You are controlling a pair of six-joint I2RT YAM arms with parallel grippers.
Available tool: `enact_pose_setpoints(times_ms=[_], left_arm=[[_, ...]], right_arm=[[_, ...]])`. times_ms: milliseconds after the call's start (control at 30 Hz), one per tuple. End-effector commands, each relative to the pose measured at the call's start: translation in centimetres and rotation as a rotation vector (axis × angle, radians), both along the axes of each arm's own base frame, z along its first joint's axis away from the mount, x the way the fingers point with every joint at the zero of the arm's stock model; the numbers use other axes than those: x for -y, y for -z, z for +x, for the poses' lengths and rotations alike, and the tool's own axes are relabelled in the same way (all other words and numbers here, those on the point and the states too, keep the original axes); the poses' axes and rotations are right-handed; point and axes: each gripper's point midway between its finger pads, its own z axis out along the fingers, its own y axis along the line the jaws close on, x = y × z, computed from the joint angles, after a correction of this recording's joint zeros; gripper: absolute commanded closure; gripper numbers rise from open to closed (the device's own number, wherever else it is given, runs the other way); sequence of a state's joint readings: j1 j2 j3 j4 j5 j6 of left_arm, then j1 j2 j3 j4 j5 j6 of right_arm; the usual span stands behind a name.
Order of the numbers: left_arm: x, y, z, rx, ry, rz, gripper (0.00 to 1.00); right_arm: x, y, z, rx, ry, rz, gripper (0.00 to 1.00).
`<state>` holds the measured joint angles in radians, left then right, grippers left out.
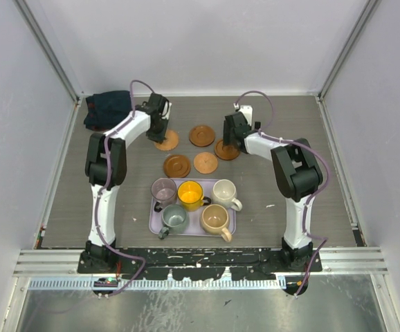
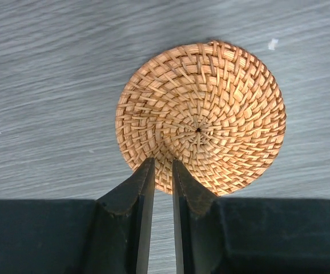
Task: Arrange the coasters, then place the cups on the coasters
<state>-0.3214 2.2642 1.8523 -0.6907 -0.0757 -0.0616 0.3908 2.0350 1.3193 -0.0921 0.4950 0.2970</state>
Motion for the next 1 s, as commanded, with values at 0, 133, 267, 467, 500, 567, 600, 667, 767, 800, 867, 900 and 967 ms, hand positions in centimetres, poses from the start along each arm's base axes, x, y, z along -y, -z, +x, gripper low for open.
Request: enact_pose_setpoints(times_ms=[0,133,267,467,500,567,600,667,767,800,867,900,967], left_arm=[[-5.3,1.7,-0.4,-0.086,-0.080,0.068,0.79],[-6.1,1.0,0.2,-0.056,-0.094,0.052,0.78],[-5.7,0.0,0.3,-0.028,-0.089,0.027,0.76],[-4.0,-3.5,0.5,0.089,-0.072,-0.099,0.63],[-3.9,-4.2,0.5,0.109,-0.072,-0.110,0.63],[-3.8,-5.4,0.2,0.142,-0.075,-0.126,0.63],[-3.9,-6.0,0.1,0.158,-0.078,-0.131,0.63],[-4.1,-6.7,-0.4,0.178,-0.090,-0.134,0.65],[-4.4,-7.4,-0.9,0.205,-0.108,-0.143,0.67],[-4.3,-7.6,-1.1,0.210,-0.110,-0.149,0.68],[-4.1,-7.6,-1.3,0.214,-0.111,-0.165,0.68],[-4.0,-7.5,-1.4,0.211,-0.108,-0.173,0.68],[-3.8,-6.8,-1.5,0.192,-0.108,-0.175,0.68]], right_arm=[[2.0,-1.9,-2.0,-0.057,-0.015,-0.085,0.01],[1.0,-3.6,-2.9,-0.031,-0.056,-0.035,0.01],[-0.6,-3.0,-5.0,-0.059,-0.108,0.003,0.03],[-3.2,-2.0,-6.4,-0.072,-0.179,-0.006,0.30],[-3.6,-2.0,-6.4,-0.071,-0.187,-0.008,0.38],[-4.2,-2.1,-6.2,-0.067,-0.200,-0.007,0.59],[-4.5,-2.1,-6.1,-0.066,-0.206,-0.004,0.68],[-5.1,-2.2,-5.7,-0.066,-0.219,0.009,0.84],[-5.6,-2.2,-5.3,-0.061,-0.220,0.020,0.87],[-5.7,-2.3,-5.1,-0.057,-0.219,0.022,0.87],[-5.8,-2.2,-4.7,-0.053,-0.218,0.022,0.87],[-5.9,-2.1,-4.6,-0.053,-0.219,0.021,0.87],[-6.1,-1.9,-4.1,-0.053,-0.223,0.012,0.87]])
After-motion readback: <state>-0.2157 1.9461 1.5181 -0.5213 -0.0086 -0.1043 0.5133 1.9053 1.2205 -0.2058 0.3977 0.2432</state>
